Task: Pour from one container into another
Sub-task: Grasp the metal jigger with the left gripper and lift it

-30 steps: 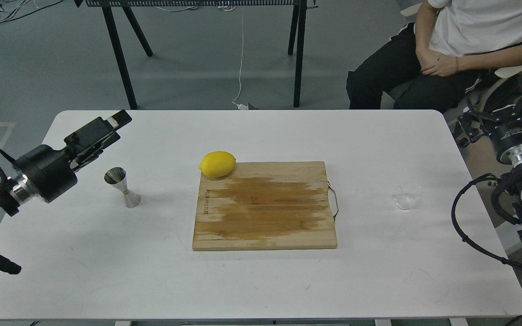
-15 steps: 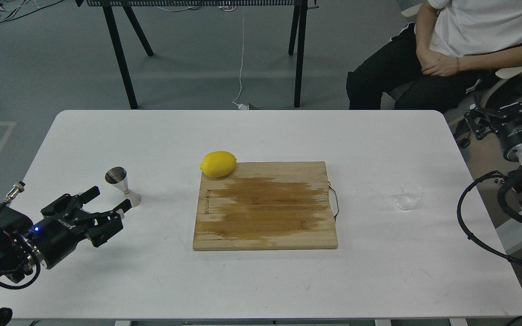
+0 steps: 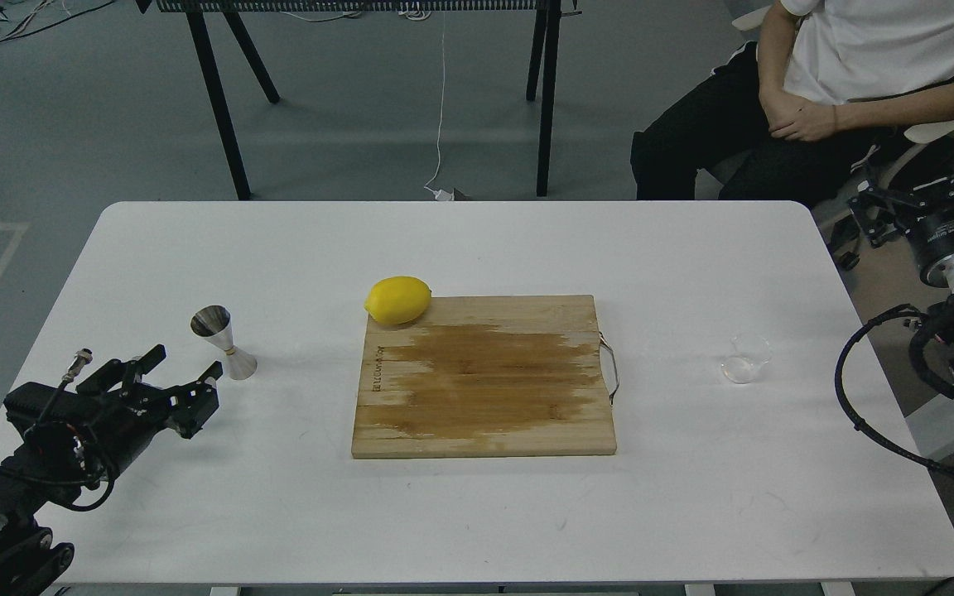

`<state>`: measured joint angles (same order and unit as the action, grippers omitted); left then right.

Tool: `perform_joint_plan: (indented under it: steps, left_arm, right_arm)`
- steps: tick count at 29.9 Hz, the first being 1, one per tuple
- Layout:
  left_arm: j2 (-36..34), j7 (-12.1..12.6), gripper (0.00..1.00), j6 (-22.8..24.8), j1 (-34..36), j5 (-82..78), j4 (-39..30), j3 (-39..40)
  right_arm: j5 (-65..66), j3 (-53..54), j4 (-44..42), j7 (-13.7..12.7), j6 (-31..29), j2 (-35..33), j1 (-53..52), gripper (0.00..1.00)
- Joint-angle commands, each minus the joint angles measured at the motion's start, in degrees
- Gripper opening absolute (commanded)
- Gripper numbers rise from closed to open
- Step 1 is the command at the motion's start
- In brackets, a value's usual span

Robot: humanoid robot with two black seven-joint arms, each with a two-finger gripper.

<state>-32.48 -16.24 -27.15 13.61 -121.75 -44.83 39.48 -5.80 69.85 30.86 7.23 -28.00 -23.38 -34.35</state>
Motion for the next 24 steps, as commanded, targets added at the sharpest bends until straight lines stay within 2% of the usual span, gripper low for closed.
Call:
perform_joint_plan:
  steps: [1, 7, 14, 24]
  left_arm:
    - [1.0, 0.2, 0.79, 0.0, 1.5, 0.2, 1.0, -1.5]
    - [2.2, 0.5, 0.72, 0.2, 2.1, 0.3, 1.6, -1.9]
    - [6.1, -0.1, 0.68, 0.2, 5.5, -0.1, 7.8, -2.0]
    - [7.0, 0.1, 0.42, 0.2, 7.6, 0.3, 9.6, -6.0]
  right_arm:
    - [0.0, 0.1, 0.0, 0.2, 0.0, 0.0, -0.2, 1.0]
    - [0.0, 0.5, 0.0, 0.2, 0.0, 0.0, -1.5, 1.0]
    - [0.0, 0.3, 0.0, 0.2, 0.0, 0.1, -1.5, 1.0]
    - [0.0, 0.1, 0.0, 0.2, 0.0, -0.7, -1.4, 1.0]
